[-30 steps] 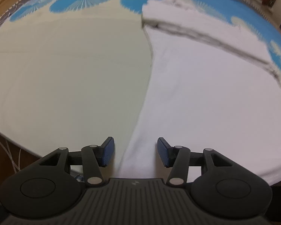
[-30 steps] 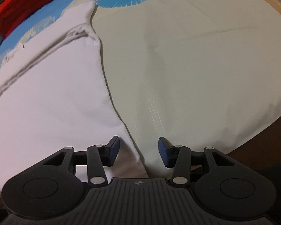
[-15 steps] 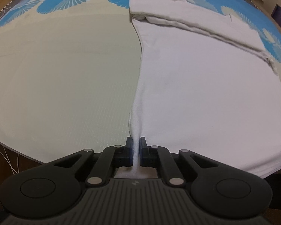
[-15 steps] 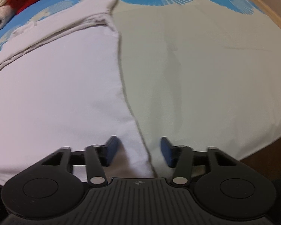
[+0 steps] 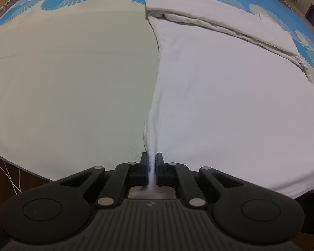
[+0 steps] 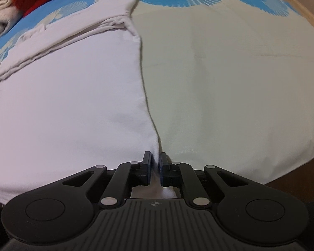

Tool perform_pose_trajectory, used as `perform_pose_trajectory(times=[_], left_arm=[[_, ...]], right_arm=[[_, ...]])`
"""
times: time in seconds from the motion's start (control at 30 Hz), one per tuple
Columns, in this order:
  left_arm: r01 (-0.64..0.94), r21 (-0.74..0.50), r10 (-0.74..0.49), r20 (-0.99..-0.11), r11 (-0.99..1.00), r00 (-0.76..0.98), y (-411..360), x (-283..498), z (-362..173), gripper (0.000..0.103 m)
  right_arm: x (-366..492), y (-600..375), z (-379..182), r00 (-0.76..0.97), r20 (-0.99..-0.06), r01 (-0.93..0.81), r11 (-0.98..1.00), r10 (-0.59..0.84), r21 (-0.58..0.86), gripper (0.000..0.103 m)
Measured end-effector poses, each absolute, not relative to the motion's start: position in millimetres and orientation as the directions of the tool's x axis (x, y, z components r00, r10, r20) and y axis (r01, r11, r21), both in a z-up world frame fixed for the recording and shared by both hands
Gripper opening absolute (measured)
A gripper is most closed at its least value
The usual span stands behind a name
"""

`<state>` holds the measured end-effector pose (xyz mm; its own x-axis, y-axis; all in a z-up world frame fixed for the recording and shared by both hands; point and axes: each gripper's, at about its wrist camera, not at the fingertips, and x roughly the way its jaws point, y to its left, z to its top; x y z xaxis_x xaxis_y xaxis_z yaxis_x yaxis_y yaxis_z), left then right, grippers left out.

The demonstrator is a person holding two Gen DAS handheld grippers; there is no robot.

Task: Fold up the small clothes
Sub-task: 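Grasp the shirt hem with the left gripper while the right gripper grasps the hem, then lift the hem with both grippers and fold it toward the collar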

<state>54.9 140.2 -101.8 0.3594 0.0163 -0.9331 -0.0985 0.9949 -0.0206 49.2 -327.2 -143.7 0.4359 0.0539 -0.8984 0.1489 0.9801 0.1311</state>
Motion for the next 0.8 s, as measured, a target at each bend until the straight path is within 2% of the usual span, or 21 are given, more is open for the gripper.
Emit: perform_pose_trajectory(times=[0.23,0.4,0.5,0.8], left_arm=[[-0.11,-0.05,-0.006,-0.93,0.993,0.368,142,49,-99,0.006],[-0.084,-0.02,0.011,-0.939,0.996,0.344,136,49,-105,0.009],[-0.065,0.0,0.023,-0.938,0.998,0.347,134,49,-107,0.009],[-0.039,0.025,0.038,-0.929,0.999,0.369,129,47,-104,0.005]], right_arm=[[48,-347,-127,0.517,-0.853,0.214,0.955,0.069,0.207,0.003],[48,-344,-145,0.418,-0.905,0.223,0.956,0.084,0.192,0.005],[47,-333,-145,0.421,-0.905,0.175,0.974,0.058,0.143,0.005],[46,-334,-143,0.446,-0.893,0.178,0.972,0.058,0.152,0.003]])
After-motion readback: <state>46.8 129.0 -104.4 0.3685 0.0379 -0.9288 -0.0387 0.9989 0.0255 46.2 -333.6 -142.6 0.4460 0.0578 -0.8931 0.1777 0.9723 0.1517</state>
